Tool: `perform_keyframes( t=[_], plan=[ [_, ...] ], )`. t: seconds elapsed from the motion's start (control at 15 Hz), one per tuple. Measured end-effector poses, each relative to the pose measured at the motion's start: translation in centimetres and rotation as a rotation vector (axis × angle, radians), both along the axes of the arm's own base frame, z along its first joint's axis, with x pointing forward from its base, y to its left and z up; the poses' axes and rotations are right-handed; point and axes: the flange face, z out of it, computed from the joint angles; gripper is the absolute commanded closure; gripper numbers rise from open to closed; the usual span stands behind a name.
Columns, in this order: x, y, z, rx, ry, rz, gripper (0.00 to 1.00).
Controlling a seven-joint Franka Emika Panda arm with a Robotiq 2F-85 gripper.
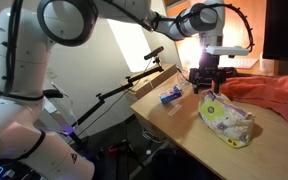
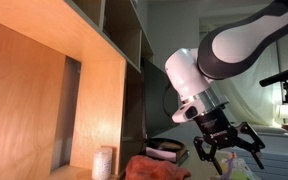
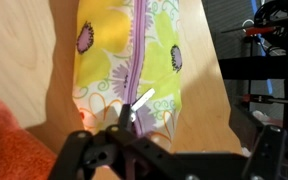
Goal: Move the white purse to the left
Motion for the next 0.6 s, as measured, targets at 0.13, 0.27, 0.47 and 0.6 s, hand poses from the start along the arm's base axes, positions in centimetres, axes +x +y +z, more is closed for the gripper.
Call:
perform_keyframes(
  t=[0.13, 0.27, 0.47, 0.6],
  plan=[
    [-0.8, 0.7, 1.0, 0.003, -0.025, 0.025, 0.00],
    [-1.8, 1.0, 1.7, 0.005, -0.032, 0.036, 0.00],
    [-2.7, 0.9, 1.9, 0.001, -0.023, 0.041, 0.00],
    [-2.7, 0.9, 1.7, 0.000, -0.024, 0.039, 0.00]
  ],
)
